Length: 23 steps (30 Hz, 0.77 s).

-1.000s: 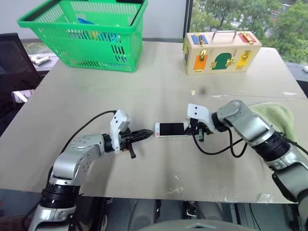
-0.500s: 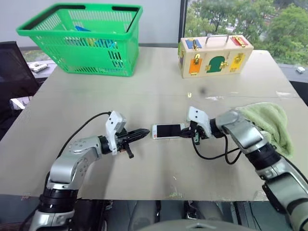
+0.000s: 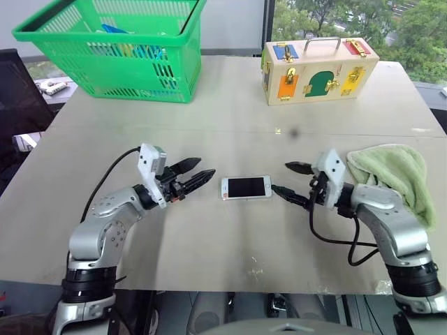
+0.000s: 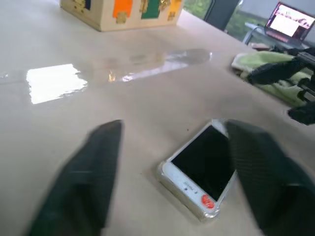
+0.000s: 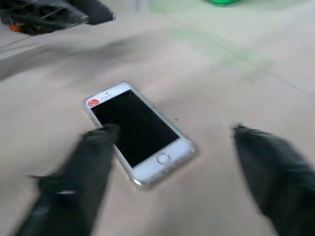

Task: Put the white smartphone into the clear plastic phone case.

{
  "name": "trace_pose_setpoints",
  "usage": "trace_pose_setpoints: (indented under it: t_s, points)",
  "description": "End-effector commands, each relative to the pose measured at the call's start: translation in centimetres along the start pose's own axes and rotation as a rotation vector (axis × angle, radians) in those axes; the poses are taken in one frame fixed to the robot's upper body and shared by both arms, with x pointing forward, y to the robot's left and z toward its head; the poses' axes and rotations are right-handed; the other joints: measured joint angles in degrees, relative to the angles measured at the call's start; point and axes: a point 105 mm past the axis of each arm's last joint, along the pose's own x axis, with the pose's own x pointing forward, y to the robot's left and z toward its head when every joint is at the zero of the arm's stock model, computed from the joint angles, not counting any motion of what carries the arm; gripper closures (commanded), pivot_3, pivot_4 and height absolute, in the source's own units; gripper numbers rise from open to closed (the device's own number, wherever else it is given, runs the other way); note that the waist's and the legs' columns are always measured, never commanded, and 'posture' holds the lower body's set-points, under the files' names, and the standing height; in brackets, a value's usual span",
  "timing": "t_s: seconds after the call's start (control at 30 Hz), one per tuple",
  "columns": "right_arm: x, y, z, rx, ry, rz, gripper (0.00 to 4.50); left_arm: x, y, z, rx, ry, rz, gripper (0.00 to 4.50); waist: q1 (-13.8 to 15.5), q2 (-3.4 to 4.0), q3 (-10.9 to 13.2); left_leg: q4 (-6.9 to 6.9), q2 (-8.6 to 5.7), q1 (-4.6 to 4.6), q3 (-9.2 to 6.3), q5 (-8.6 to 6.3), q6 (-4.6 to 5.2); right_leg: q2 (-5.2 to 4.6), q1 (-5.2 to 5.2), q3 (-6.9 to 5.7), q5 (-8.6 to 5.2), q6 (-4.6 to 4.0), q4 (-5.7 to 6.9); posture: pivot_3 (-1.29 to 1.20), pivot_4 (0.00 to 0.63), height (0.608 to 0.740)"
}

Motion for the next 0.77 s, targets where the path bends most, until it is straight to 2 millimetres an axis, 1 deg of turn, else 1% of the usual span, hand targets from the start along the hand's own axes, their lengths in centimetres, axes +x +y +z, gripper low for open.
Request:
trace_pose_setpoints:
  t_s: [0.03,0.13,0.27,0.37,0.43,0.5,0.57,0.67,0.77]
  points:
    - [-2.3,-0.7,1.2,-0.053,-0.034,-0.101,0.0,-0.3,-0.8,1.2,0.053,-0.013,-0.023,0.07,0.0,-0.01,0.02,0.0,0.0,0.0,-0.02,0.0,0.0,0.0,0.01,-0.01,0.0,0.0,0.0,0.0,0.15,0.74]
    - [-3.6,-0.4,0.8,-0.045,-0.017,-0.13,0.0,-0.6,-1.1,1.1,0.066,0.005,-0.033,0.07,-0.11,0.0,0.03,0.0,0.02,0.01,-0.02,0.0,0.0,0.03,0.01,0.0,0.0,-0.01,0.01,0.0,0.15,0.74]
    - [-5.3,0.1,0.0,-0.054,0.025,-0.162,0.0,-1.7,-1.6,0.1,0.074,0.066,-0.03,0.07,-0.14,0.01,0.04,0.0,0.06,0.04,0.01,0.0,-0.01,0.05,0.0,0.08,-0.01,-0.01,0.0,0.0,0.15,0.74]
    - [-6.2,0.2,-0.4,-0.06,0.041,-0.188,0.0,-2.1,-1.6,-0.4,0.082,0.09,-0.014,0.07,-0.01,-0.01,0.06,0.0,0.05,0.03,-0.01,-0.01,-0.01,0.04,0.0,0.06,-0.01,-0.01,0.0,0.0,0.15,0.74]
    - [-7.2,0.4,-1.0,-0.05,0.053,-0.214,0.0,-2.6,-1.4,-0.7,0.076,0.107,0.006,0.07,0.12,-0.01,0.07,0.05,0.05,0.03,-0.09,0.0,-0.01,0.03,0.03,0.08,-0.01,-0.01,0.01,0.0,0.15,0.74]
    - [-7.9,0.6,-1.5,-0.049,0.066,-0.233,0.0,-3.1,-0.9,-0.8,0.07,0.114,0.029,0.07,0.23,-0.01,0.07,0.06,0.04,0.03,-0.15,0.0,-0.01,0.03,0.06,0.08,-0.01,-0.02,0.01,0.0,0.15,0.74]
    - [-8.5,0.9,-1.8,-0.038,0.067,-0.247,0.0,-3.5,0.3,-0.5,0.058,0.099,0.083,0.07,0.18,-0.01,0.07,0.06,0.05,0.03,-0.17,-0.01,-0.02,0.03,0.08,0.08,-0.02,-0.03,0.0,0.0,0.15,0.74]
    - [-9.1,1.7,-2.4,-0.021,0.072,-0.257,0.0,-3.5,2.6,0.5,0.032,0.039,0.186,0.07,0.24,-0.02,0.07,0.06,0.05,0.05,-0.19,-0.01,-0.01,0.04,0.09,0.08,-0.02,-0.02,0.01,0.0,0.15,0.74]
    - [-9.2,2.3,-2.4,-0.004,0.058,-0.268,0.0,-3.4,3.7,1.3,0.017,0.021,0.223,0.07,0.25,-0.01,0.07,0.1,0.05,0.06,-0.25,0.0,-0.01,0.08,0.13,0.05,-0.01,-0.02,0.04,0.0,0.15,0.74]
